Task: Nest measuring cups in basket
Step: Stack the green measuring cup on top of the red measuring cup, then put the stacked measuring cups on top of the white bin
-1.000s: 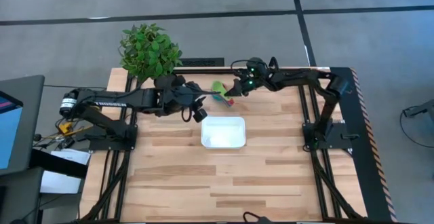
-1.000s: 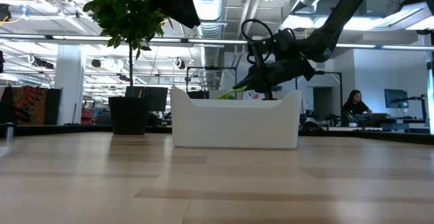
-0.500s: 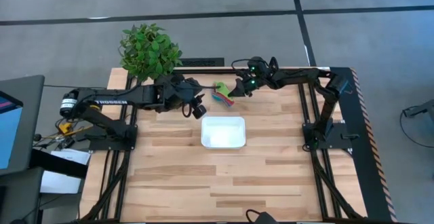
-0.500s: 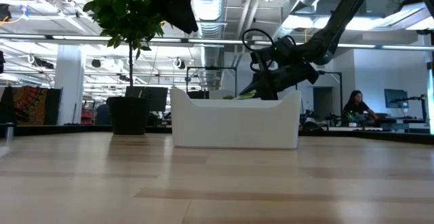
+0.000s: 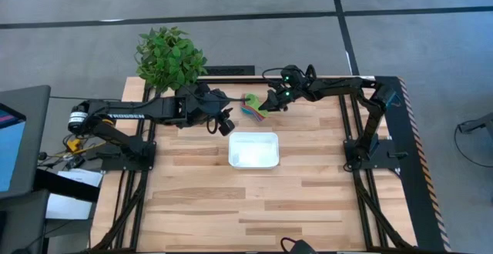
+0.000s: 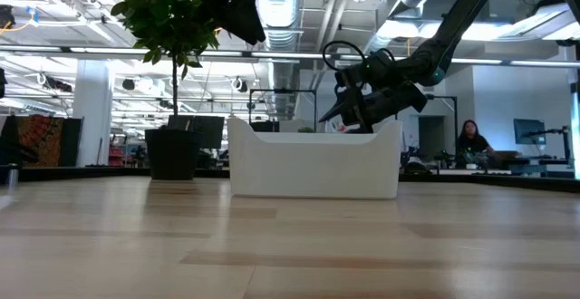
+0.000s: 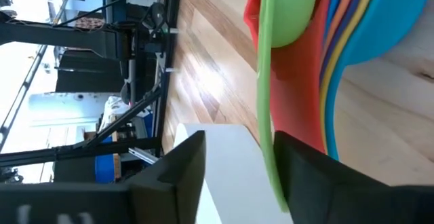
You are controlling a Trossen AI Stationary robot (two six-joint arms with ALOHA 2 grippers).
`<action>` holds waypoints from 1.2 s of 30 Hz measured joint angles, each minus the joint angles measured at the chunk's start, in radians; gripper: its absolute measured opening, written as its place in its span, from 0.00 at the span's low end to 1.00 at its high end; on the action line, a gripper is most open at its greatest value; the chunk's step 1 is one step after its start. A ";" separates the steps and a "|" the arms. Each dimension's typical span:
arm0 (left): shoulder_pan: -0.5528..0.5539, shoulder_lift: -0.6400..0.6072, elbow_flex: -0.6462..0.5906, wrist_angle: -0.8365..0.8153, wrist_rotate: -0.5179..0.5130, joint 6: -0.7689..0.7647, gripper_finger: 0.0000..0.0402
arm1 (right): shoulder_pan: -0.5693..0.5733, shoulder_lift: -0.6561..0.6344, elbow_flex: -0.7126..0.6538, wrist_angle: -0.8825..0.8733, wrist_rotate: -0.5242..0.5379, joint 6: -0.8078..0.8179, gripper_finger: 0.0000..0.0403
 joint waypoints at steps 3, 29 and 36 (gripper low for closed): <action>-0.004 0.000 0.000 0.000 0.000 -0.007 0.31 | 0.000 0.000 0.000 -0.012 0.003 0.003 0.54; -0.004 0.000 0.000 -0.003 0.021 -0.005 0.31 | -0.086 -0.091 0.198 -0.405 0.277 -0.391 0.51; 0.004 -0.045 0.000 -0.073 0.015 -0.107 0.31 | -0.097 0.060 0.470 -0.584 0.248 -0.525 0.56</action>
